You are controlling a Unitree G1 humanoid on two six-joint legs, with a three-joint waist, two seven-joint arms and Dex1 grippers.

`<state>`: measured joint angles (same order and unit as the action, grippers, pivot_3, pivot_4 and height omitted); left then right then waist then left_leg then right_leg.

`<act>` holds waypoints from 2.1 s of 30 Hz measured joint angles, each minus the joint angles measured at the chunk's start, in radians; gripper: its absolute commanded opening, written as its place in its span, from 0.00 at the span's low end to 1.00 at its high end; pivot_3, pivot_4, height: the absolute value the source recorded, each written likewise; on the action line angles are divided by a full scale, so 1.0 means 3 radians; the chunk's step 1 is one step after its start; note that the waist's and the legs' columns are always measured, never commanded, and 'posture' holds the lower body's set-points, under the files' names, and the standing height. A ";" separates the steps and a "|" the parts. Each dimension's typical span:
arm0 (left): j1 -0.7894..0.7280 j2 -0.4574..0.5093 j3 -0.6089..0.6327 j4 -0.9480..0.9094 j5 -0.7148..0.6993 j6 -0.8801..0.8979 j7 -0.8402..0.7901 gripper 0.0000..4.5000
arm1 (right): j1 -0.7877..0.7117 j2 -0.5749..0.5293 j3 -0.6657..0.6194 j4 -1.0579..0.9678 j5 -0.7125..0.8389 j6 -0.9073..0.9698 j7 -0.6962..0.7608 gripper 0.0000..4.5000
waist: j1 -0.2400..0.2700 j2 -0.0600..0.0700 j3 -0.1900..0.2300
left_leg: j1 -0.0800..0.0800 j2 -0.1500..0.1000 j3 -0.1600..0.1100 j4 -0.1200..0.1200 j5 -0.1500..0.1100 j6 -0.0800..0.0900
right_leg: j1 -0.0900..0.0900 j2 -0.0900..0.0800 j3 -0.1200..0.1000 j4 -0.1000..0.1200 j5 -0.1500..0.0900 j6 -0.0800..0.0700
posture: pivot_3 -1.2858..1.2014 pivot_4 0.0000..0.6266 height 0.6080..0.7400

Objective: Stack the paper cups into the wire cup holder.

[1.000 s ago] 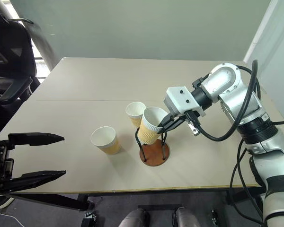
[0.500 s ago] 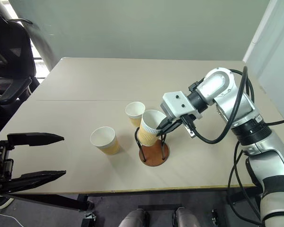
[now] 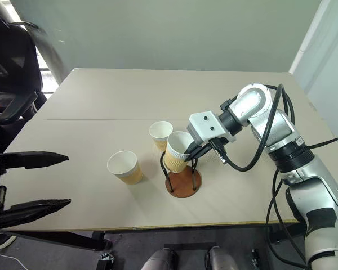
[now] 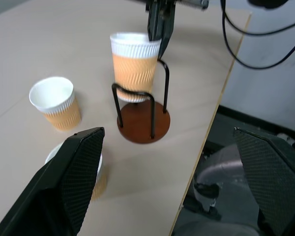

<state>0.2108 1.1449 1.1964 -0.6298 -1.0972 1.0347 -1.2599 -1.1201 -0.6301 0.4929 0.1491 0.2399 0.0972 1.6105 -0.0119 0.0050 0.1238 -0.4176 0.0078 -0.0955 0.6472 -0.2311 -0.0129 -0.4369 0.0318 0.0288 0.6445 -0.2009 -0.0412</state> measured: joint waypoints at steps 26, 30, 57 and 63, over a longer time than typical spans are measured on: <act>0.0215 0.0143 -0.0210 0.0063 0.0374 -0.0205 -0.0074 1.00 | -0.0028 -0.0150 -0.0078 0.0143 -0.0063 -0.0031 0.0000 1.00 | 0.0013 0.0003 0.0002 | -0.0002 0.0000 0.0000 0.0001 0.0000 -0.0001 | 0.0000 0.0000 0.0001 -0.0002 -0.0001 -0.0001 | 0.52 0.24 1.00; 0.0320 0.0333 -0.0848 0.0325 0.1131 -0.0786 -0.0107 1.00 | -0.0087 -0.0578 -0.0575 0.0237 0.0233 0.0294 0.0000 1.00 | 0.0051 0.0006 0.0004 | -0.0004 0.0000 -0.0001 0.0000 -0.0003 -0.0003 | -0.0002 0.0000 0.0002 -0.0004 -0.0002 -0.0003 | 0.52 0.24 1.00; -0.2493 -0.0194 -0.4380 0.2167 0.2610 -0.2573 -0.0676 0.78 | 0.0948 -0.1569 -0.1692 -0.0978 0.0805 0.1470 -0.0450 1.00 | 0.0069 0.0002 0.0002 | -0.0009 0.0000 -0.0002 -0.0001 -0.0003 0.0003 | -0.0007 0.0001 -0.0001 -0.0001 0.0014 0.0039 | 0.52 0.24 1.00; -0.2673 -0.0353 -0.4464 0.2464 0.2755 -0.2699 -0.0801 0.31 | 0.1127 -0.1730 -0.1776 -0.1121 0.0825 0.1574 -0.0546 1.00 | 0.0072 0.0002 0.0002 | -0.0009 -0.0001 -0.0001 0.0000 -0.0002 0.0006 | -0.0006 0.0001 0.0000 -0.0001 0.0015 0.0047 | 0.52 0.24 1.00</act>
<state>-0.5912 1.0389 -0.1428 0.1092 -0.2709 0.2250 -1.5003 -0.7820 -1.1491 -0.0399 -0.1872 0.4873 0.5694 1.4468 0.0098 0.0056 0.1245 -0.4202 0.0077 -0.0959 0.6472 -0.2316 -0.0111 -0.4388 0.0320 0.0287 0.6443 -0.1963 -0.0271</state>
